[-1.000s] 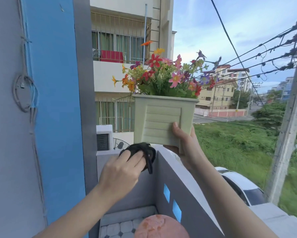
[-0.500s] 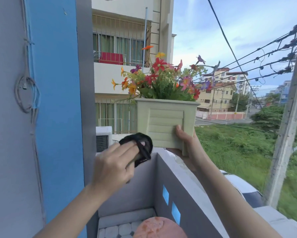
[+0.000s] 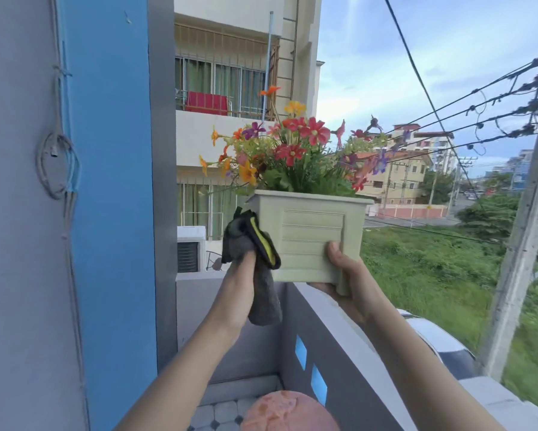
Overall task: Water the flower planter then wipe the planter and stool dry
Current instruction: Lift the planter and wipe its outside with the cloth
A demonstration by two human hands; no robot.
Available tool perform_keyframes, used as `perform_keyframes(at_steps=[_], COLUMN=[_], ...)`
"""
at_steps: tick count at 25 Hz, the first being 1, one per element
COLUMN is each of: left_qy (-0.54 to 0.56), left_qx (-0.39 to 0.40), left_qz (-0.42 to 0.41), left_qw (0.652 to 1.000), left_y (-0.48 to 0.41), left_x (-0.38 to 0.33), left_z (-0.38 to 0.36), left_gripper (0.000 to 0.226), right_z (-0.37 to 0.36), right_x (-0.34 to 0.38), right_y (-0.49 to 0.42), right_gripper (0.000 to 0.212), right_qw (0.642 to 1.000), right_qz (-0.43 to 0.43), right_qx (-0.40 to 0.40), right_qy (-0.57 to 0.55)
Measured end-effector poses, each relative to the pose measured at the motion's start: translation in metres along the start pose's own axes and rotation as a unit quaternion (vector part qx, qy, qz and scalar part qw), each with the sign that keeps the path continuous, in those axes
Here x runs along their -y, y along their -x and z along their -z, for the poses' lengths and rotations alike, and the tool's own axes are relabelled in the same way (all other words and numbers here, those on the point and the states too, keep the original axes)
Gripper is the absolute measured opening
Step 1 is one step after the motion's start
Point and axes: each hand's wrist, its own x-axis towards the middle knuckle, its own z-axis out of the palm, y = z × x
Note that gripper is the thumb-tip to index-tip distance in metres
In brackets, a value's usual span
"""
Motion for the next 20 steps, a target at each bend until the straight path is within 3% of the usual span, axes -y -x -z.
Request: perform_keyframes(at_steps=[3, 7, 11, 14, 18, 20], left_qy=[-0.029, 0.037, -0.047, 0.011, -0.153, -0.140], left_qx=[-0.060, -0.030, -0.037, -0.048, -0.070, -0.057], left_qz=[-0.042, -0.040, -0.088, -0.029, -0.025, 0.009], left_qw=[0.997, 0.998, 0.994, 0.998, 0.985, 0.988], left_y=[-0.009, -0.026, -0.016, -0.027, -0.053, -0.057], left_x=[-0.021, -0.025, -0.012, -0.008, 0.002, -0.001], left_z=[-0.003, 0.001, -0.004, 0.004, 0.023, 0.027], left_gripper=[0.030, 0.056, 0.029, 0.033, 0.035, 0.040], right_z=[-0.001, 0.003, 0.003, 0.003, 0.001, 0.001], right_x=[-0.002, -0.005, -0.007, -0.010, -0.007, -0.003], right_y=[0.001, 0.003, 0.003, 0.008, 0.017, 0.016], right_gripper=[0.111, 0.101, 0.110, 0.099, 0.069, 0.068], right_qw=[1.000, 0.999, 1.000, 0.999, 0.992, 0.991], right_qz=[0.002, -0.010, -0.014, -0.014, -0.004, -0.005], right_qx=[0.015, 0.039, 0.020, 0.030, 0.070, 0.069], right_qy=[0.001, -0.027, -0.015, -0.042, -0.102, -0.112])
